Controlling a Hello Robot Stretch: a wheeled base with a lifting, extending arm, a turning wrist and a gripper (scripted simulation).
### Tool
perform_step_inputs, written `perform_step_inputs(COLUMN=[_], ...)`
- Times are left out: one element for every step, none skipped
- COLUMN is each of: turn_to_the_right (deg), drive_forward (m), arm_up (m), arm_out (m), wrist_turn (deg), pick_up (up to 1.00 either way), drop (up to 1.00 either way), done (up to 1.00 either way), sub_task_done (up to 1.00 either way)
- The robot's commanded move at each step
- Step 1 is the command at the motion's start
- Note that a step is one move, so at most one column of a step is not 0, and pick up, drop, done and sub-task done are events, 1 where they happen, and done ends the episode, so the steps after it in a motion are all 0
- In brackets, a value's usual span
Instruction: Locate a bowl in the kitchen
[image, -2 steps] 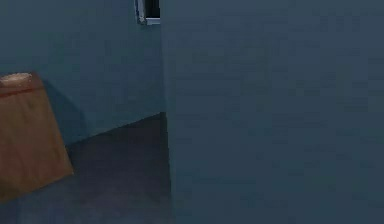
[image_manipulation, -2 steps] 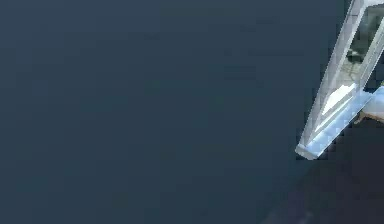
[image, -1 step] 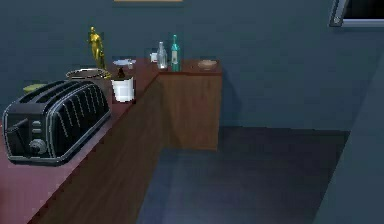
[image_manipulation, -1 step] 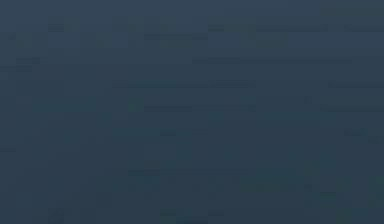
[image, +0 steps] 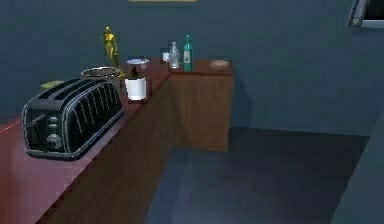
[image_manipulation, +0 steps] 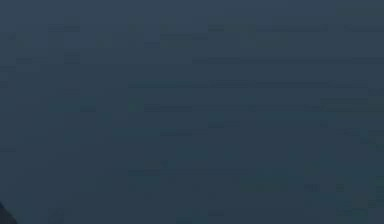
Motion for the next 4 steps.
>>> perform_step_inputs(turn_to_the_right=[0.0,0.0,18.0,0.0], drive_forward=[1.00,0.25,0.00,0.00], arm_up=[0.00,0.00,0.00,0.00], arm_out=[0.00,0.00,0.00,0.00], wrist_turn=[0.0,0.0,0.0,0.0], pick_up=[0.00,0.00,0.00,0.00], drop=[0.00,0.00,0.00,0.00], done=[0.00,0.00,0.00,1.00], sub_task_done=[0.00,0.00,0.00,0.00])
